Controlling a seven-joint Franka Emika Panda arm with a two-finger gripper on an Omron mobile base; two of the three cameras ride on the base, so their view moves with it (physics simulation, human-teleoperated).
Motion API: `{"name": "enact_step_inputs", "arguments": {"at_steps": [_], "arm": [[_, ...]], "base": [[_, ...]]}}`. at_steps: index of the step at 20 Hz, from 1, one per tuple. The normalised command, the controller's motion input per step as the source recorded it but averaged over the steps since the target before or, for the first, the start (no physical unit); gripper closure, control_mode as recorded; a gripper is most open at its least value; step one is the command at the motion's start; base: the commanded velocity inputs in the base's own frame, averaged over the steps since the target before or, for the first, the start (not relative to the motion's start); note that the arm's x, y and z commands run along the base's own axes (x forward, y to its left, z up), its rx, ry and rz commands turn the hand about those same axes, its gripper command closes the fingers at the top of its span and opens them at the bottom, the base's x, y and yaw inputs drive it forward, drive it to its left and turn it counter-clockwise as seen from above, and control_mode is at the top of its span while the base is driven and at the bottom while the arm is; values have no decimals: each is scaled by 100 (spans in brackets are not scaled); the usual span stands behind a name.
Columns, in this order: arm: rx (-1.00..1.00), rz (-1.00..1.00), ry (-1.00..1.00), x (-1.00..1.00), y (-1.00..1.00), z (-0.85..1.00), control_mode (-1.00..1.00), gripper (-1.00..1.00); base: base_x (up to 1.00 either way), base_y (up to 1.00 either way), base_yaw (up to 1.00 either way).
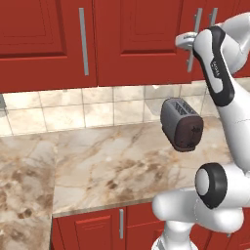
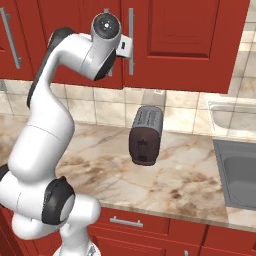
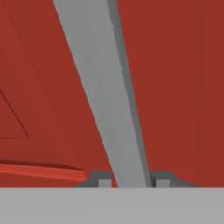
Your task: Open the cabinet, pick the kettle from the cabinet, and place it in the sink.
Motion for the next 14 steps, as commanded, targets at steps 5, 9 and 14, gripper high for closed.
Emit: {"name": "enact_step_inputs", "arguments": {"at_steps": [5,9,14], "arm": [[0,0,-9,-45,25,0,-100,100],[0,0,-11,-52,21,2,-100,100],[-2,0,-11,-53,22,5,-100,100]], "base": [[0,0,0],[0,0,0],[0,0,0]]}}
